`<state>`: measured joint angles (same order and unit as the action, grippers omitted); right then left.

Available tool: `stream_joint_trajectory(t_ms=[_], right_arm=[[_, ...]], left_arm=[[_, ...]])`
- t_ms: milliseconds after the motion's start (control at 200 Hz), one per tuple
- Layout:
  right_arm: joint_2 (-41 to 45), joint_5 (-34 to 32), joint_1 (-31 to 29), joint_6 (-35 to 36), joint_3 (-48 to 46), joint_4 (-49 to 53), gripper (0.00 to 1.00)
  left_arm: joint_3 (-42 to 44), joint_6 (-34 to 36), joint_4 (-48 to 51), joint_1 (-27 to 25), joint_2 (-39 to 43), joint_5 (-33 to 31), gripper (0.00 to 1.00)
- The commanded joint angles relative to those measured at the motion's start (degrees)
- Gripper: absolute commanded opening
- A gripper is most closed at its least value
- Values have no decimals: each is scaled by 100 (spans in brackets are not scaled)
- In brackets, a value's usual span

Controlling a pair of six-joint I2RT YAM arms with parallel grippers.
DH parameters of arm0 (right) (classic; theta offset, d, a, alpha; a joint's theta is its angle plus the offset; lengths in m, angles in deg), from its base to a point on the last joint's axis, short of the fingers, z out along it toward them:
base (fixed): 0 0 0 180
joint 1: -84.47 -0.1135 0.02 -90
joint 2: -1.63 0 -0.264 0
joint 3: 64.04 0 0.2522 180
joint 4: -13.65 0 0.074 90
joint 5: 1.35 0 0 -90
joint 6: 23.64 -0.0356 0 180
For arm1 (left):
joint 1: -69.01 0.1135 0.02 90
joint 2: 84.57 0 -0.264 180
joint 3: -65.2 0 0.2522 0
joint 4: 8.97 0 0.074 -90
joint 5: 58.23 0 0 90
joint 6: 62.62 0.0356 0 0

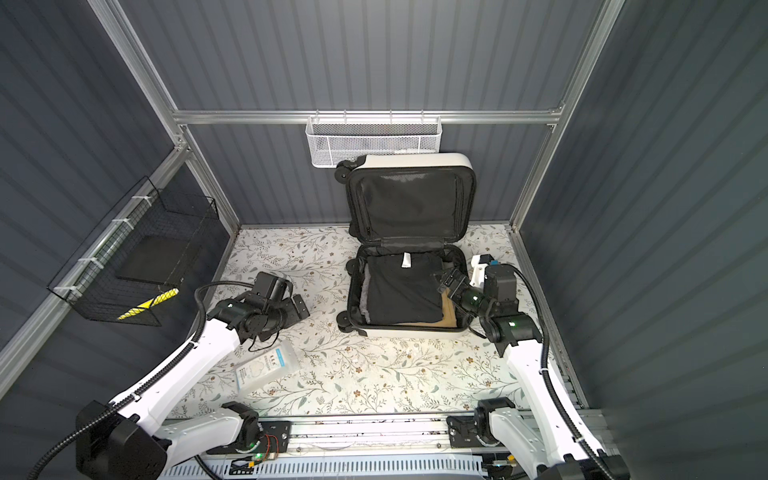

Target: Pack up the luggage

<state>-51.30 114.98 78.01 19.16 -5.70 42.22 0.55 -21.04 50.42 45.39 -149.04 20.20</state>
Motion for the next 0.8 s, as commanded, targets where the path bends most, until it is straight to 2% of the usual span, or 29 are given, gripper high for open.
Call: stream_joint_trajectory(t_ms=[0,165,315,605,795], right_arm=[[-11,674,13,-191,-107,-482,99],[-237,1234,8,-330,-199,-823,99],[-392,1443,-144,-235,-79,-848,99],[-613,1136,-1105,337,492,-356,98],[-888,899,-1683,370,539,-373,98]], left_arm=[[319,-372,701,156,431,-398,100],[857,-400,801,586,936,-139,100],[1268,-474,518,657,921,88,100],[1743,-382,-130,665,597,315,100],[1752,225,-1015,665,426,847,100]])
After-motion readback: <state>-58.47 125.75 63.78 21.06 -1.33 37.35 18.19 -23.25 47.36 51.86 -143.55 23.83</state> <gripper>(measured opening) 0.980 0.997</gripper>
